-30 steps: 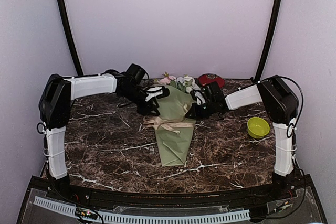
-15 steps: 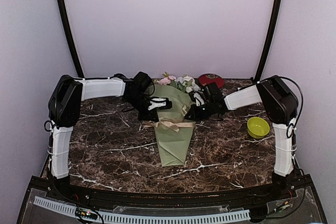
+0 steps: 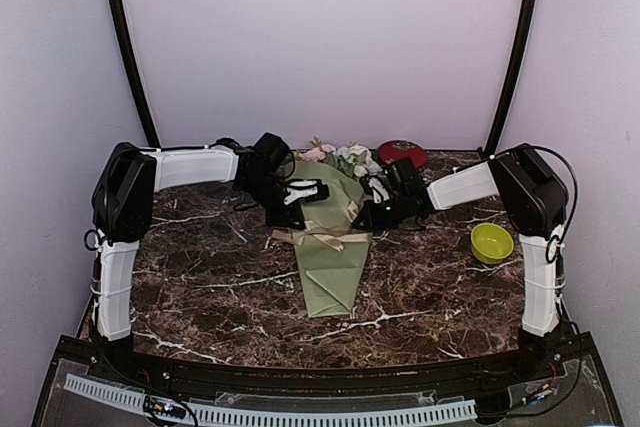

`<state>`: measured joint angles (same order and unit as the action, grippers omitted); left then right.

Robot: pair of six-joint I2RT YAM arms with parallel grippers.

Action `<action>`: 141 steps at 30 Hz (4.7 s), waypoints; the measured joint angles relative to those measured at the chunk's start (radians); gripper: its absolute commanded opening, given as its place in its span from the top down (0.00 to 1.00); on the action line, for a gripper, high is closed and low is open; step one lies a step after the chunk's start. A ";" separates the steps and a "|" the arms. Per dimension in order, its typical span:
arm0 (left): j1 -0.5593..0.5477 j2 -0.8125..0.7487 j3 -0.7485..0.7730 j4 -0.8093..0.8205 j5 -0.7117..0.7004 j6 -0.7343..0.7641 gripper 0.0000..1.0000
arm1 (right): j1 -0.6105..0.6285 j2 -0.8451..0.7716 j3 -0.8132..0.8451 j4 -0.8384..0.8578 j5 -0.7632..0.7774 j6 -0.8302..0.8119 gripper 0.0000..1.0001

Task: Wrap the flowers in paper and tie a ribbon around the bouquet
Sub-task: Cross the ribbon over the folded bouquet.

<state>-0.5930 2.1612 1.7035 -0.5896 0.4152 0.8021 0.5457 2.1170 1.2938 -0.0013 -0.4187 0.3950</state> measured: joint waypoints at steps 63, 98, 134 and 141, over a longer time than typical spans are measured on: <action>0.007 -0.790 -1.099 1.132 -0.467 -1.132 0.79 | 0.002 0.103 0.187 -0.053 0.000 -0.011 1.00; -0.182 -0.190 -0.305 0.379 -0.219 -0.205 0.40 | 0.017 0.071 0.132 -0.045 -0.004 -0.016 1.00; -0.175 -0.212 -0.283 0.416 -0.274 -0.103 1.00 | 0.063 0.035 0.107 -0.186 -0.111 -0.154 0.77; -0.175 -0.246 -0.300 0.452 -0.212 -0.117 1.00 | 0.062 -0.020 0.089 -0.255 -0.108 -0.220 0.59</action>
<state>-0.7685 1.9148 1.4033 -0.1375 0.2031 0.6846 0.6075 2.0972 1.3827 -0.2565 -0.5262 0.1745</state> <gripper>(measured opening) 0.004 0.354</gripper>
